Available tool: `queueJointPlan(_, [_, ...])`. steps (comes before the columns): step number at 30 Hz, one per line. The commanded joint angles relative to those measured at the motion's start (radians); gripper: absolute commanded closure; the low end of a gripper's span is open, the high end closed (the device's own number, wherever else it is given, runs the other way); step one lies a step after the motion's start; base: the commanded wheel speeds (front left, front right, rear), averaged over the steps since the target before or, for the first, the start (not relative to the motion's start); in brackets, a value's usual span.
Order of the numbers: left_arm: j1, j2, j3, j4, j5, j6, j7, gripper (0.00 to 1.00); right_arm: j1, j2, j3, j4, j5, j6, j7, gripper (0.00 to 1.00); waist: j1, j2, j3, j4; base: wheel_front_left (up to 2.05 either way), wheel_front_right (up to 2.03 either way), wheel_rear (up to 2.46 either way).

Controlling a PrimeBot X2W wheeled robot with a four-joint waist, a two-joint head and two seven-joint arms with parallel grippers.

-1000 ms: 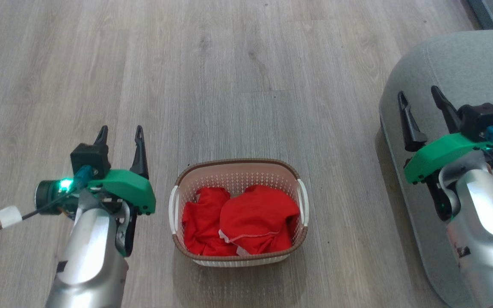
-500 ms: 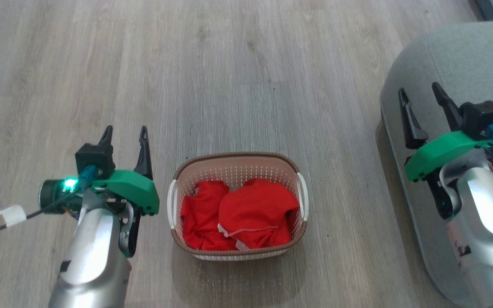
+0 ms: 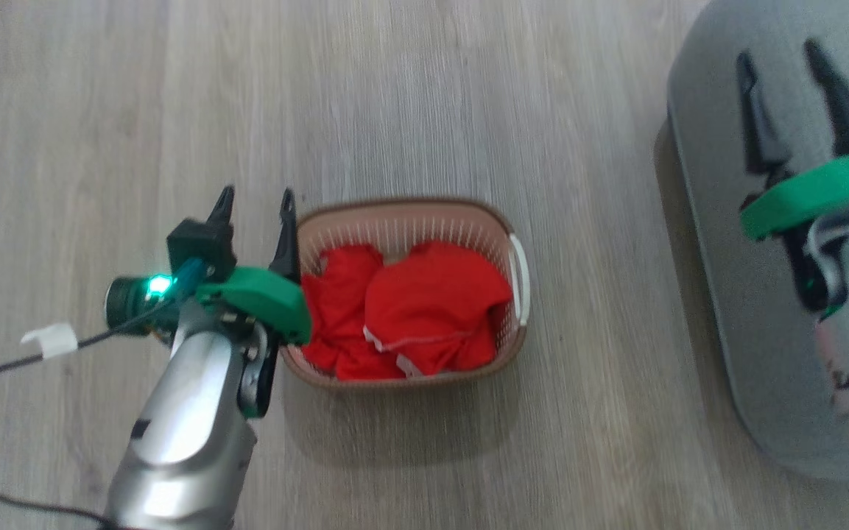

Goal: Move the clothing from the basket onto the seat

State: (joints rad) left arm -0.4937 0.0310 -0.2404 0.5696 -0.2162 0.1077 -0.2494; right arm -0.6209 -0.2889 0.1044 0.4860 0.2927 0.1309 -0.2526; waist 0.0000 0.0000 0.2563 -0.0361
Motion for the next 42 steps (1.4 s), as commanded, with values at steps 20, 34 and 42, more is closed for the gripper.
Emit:
queueJointPlan(20, [-0.263, 0.019, -0.284, 0.061, -0.2, 0.112, -0.012, 0.0, -0.2, -0.095, -0.004, -0.229, 0.051, 0.0, -0.009, 0.0, 0.0, 0.0, 0.462, -0.051, 0.0, 0.0, 0.0])
queueJointPlan(34, [-0.39, 0.019, -0.412, 0.25, -0.289, 0.166, -0.012, 0.0, -0.273, -0.089, 0.016, -0.307, 0.063, 0.0, -0.009, 0.0, 0.0, 0.0, 0.604, -0.082, 0.0, 0.0, 0.0])
queueJointPlan(42, [-0.495, 0.019, -0.457, 0.396, -0.3, 0.225, -0.012, 0.0, -0.291, -0.083, 0.016, -0.354, 0.073, 0.0, -0.009, 0.0, 0.0, 0.0, 0.676, -0.114, 0.0, 0.0, 0.0])
